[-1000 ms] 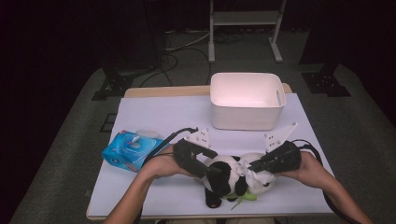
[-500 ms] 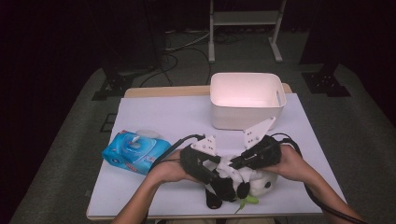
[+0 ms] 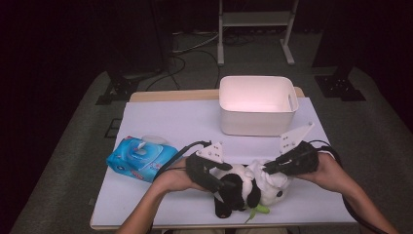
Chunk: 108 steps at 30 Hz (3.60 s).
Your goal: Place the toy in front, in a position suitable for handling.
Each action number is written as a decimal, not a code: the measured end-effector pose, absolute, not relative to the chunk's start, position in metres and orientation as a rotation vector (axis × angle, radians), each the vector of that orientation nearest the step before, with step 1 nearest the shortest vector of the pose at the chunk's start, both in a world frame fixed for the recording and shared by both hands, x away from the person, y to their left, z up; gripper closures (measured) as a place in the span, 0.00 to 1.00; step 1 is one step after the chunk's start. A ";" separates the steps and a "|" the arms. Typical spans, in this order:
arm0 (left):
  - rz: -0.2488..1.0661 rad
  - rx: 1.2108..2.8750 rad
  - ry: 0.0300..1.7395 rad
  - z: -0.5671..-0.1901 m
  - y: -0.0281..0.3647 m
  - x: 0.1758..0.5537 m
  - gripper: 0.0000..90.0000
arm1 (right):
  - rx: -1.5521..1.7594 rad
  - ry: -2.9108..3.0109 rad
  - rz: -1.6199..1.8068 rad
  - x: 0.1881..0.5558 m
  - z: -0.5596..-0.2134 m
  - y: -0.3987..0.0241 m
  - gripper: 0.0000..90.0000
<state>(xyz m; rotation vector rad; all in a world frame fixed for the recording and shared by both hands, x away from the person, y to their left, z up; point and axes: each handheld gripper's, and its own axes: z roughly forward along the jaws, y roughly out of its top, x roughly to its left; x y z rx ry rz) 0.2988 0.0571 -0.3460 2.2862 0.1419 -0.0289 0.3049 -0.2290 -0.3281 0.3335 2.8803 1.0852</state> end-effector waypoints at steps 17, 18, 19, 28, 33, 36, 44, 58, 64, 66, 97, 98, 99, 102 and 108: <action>0.023 2.290 0.133 -0.344 0.055 0.301 0.46 | 0.541 2.843 1.115 0.295 -0.346 -0.286 0.95; 0.029 2.293 0.129 -0.343 0.054 0.301 0.46 | 0.531 2.842 1.105 0.295 -0.344 -0.285 0.95; 0.035 2.296 0.126 -0.342 0.053 0.301 0.46 | 0.531 2.842 1.105 0.295 -0.344 -0.285 0.95; 0.032 2.280 0.155 -0.344 0.055 0.303 0.44 | 0.389 2.863 1.144 0.302 -0.331 -0.250 0.95; 0.028 2.278 0.166 -0.344 0.055 0.302 0.45 | 0.333 2.891 1.137 0.305 -0.329 -0.227 0.95; 0.023 2.276 0.164 -0.345 0.055 0.302 0.45 | 0.276 2.930 1.109 0.307 -0.332 -0.205 0.95; 0.018 2.259 0.179 -0.343 0.064 0.301 0.44 | 0.278 2.956 1.099 0.312 -0.341 -0.198 0.95; 0.006 2.258 0.185 -0.339 0.066 0.301 0.40 | 0.403 2.898 1.141 0.309 -0.343 -0.230 0.95; 0.014 2.263 0.198 -0.346 0.062 0.303 0.42 | 0.369 2.895 1.156 0.306 -0.340 -0.225 0.95; 0.007 2.265 0.206 -0.349 0.063 0.304 0.42 | 0.361 2.896 1.162 0.306 -0.339 -0.223 0.95; 0.002 2.238 0.209 -0.360 0.066 0.303 0.41 | 0.243 2.949 1.118 0.315 -0.318 -0.189 0.95; 0.002 2.236 0.215 -0.360 0.066 0.303 0.41 | 0.238 2.952 1.123 0.316 -0.318 -0.188 0.95; 0.002 2.239 0.217 -0.359 0.066 0.303 0.41 | 0.240 2.952 1.126 0.317 -0.318 -0.187 0.95; 0.003 2.247 0.206 -0.359 0.065 0.303 0.41 | 0.231 2.957 1.139 0.321 -0.318 -0.180 0.95; 0.006 2.255 0.191 -0.359 0.066 0.302 0.41 | 0.180 2.959 1.138 0.326 -0.317 -0.156 0.95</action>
